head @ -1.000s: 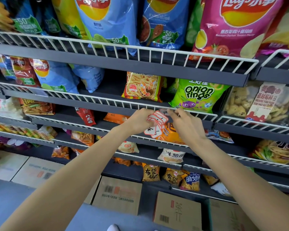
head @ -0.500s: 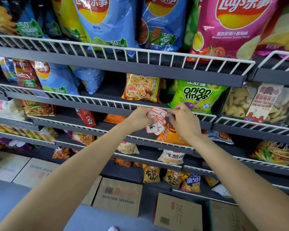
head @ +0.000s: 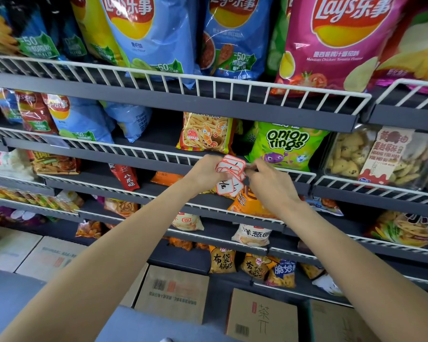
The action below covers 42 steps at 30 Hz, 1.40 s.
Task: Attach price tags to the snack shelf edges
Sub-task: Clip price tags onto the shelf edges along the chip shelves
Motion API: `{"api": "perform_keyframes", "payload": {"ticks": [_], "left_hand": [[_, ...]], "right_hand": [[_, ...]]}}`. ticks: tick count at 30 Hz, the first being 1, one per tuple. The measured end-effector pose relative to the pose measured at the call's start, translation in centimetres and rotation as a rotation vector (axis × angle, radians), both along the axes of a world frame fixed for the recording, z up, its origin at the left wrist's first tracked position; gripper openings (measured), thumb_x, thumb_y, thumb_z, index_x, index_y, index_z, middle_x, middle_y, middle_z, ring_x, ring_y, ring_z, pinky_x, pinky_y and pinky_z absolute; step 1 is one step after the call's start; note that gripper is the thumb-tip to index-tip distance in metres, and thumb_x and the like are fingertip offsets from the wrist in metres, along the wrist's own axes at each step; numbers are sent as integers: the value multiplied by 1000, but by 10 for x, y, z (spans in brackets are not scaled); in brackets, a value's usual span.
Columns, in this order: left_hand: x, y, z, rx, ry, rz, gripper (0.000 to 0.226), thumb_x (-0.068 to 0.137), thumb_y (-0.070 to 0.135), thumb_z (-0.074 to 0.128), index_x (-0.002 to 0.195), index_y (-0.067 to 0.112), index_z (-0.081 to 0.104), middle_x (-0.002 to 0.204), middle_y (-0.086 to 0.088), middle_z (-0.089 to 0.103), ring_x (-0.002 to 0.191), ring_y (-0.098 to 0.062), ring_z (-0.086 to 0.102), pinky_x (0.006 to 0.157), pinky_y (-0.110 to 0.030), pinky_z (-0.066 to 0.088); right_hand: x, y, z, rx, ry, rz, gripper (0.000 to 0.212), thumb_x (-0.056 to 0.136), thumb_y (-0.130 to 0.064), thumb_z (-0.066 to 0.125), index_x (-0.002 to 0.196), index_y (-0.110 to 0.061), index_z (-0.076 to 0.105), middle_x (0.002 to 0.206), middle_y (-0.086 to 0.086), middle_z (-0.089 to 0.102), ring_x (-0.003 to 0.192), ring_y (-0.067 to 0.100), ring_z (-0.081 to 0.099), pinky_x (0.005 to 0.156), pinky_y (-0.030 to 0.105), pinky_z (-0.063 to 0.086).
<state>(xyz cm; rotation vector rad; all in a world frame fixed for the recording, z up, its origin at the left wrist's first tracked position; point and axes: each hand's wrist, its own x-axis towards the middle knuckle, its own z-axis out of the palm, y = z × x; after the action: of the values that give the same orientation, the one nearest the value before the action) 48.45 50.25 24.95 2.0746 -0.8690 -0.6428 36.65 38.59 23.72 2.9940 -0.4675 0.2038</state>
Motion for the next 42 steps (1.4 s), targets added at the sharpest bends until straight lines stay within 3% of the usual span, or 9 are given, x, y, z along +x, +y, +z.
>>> {"api": "perform_keyframes", "payload": {"ticks": [5, 8, 13, 16, 21, 26, 31, 35, 42], "left_hand": [[6, 11, 6, -77, 81, 76, 19, 88, 11, 60, 106, 5, 63, 110, -8, 68, 100, -20, 64, 91, -39, 51], [7, 22, 12, -155, 158, 105, 12, 89, 8, 59, 100, 10, 63, 109, -7, 68, 101, -19, 64, 92, -39, 51], [21, 54, 22, -232, 175, 122, 23, 88, 7, 60, 111, 3, 64, 107, -7, 69, 95, -16, 65, 77, -24, 53], [39, 85, 26, -265, 166, 136, 24, 87, 8, 61, 111, 4, 64, 107, -9, 70, 98, -18, 67, 87, -32, 54], [87, 148, 33, -362, 171, 184, 20, 83, 1, 65, 100, 8, 59, 96, -12, 69, 86, -20, 66, 84, -36, 53], [152, 207, 41, -304, 121, 97, 10, 83, 3, 65, 90, 10, 63, 88, -7, 69, 69, -1, 65, 61, -13, 50], [201, 256, 39, -253, 98, 64, 13, 84, 2, 64, 92, 12, 64, 96, -8, 69, 86, -16, 66, 82, -32, 54], [225, 286, 36, -212, 64, 12, 11, 85, 4, 63, 88, 14, 65, 90, -1, 69, 79, -8, 65, 81, -30, 53], [251, 313, 30, -164, 84, -14, 12, 86, 8, 64, 96, 4, 68, 100, -9, 72, 95, -21, 68, 91, -44, 52]], "right_hand": [[9, 1, 10, 618, -330, -70, 29, 96, -18, 46, 120, -17, 63, 111, 4, 64, 95, 21, 62, 69, 27, 46], [20, 13, 26, 925, -355, -44, 22, 95, -19, 50, 103, -11, 69, 93, 2, 68, 82, 15, 64, 53, 17, 46], [44, 41, 41, 1021, -393, -5, 8, 89, -14, 60, 84, -16, 67, 76, 2, 65, 65, 9, 58, 44, 18, 45], [63, 67, 49, 1093, -400, 11, 6, 87, -13, 62, 88, -14, 69, 77, -2, 64, 68, 9, 59, 46, 20, 46], [107, 128, 57, 1237, -425, 11, 15, 90, -12, 59, 79, -20, 65, 72, -5, 63, 61, 0, 59, 47, 19, 46], [158, 191, 54, 1252, -465, -38, 20, 92, -12, 56, 77, -22, 65, 76, -1, 65, 67, 5, 59, 49, 21, 47], [203, 240, 52, 1258, -517, -103, 8, 90, -11, 58, 87, -13, 65, 78, 4, 65, 65, 7, 58, 46, 17, 45], [229, 268, 48, 1274, -491, -134, 10, 89, -8, 59, 85, -17, 63, 84, 5, 66, 70, 7, 58, 44, 14, 45], [251, 290, 52, 1353, -488, -141, 7, 87, -12, 63, 82, -12, 68, 73, 2, 68, 65, 9, 63, 52, 16, 50]]}}
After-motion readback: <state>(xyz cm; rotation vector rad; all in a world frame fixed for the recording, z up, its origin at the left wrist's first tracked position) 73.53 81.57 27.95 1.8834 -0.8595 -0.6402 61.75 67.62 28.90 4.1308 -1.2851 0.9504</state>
